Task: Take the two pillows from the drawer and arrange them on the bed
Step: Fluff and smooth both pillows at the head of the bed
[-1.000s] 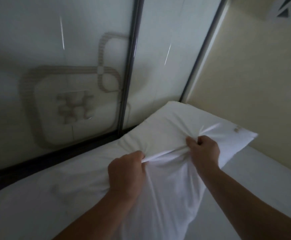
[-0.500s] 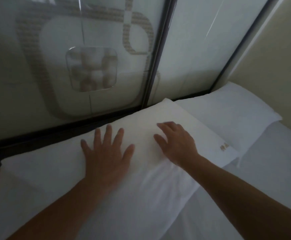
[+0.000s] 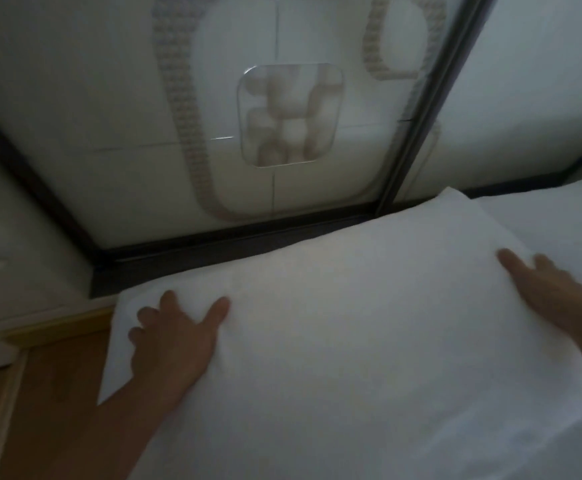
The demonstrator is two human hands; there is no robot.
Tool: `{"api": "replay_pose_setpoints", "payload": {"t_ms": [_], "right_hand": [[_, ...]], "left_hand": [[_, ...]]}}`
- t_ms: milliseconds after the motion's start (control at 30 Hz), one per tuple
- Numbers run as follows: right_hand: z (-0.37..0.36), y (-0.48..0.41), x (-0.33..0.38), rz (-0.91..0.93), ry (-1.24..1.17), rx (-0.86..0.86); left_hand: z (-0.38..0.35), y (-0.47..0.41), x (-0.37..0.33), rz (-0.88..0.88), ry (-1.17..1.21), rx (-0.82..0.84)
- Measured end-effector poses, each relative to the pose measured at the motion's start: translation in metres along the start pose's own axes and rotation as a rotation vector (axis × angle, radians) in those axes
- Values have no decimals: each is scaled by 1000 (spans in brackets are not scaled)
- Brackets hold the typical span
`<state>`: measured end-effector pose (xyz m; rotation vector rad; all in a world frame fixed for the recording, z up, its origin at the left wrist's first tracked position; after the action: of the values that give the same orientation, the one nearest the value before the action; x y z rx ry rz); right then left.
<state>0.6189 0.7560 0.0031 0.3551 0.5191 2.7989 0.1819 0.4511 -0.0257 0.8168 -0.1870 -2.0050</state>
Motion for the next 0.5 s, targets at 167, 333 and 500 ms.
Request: {"api": "replay_pose_setpoints", "payload": {"t_ms": [167,333,500], "right_hand": [[-13,4,0,-19,106,-115],[-2,10,-4,94,145,-192],[30,31,1,150,189,-356]], "left_hand": [[-7,-2,-16,-84,-86,-194],[9,-15,-14,-163,-123,-292],[37,-32,-6,-186,-92,-220]]}}
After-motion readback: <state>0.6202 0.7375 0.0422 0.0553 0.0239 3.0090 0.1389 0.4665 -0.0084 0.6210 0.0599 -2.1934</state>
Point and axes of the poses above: each hand's wrist, its own y-axis away from the middle knuckle, its own z-axis out of the back of the hand, x = y × z, the point moved 3 cm from there along -y, towards the middle knuckle, and after that the axes turned 10 degrees about x, right-handed, at the moved point
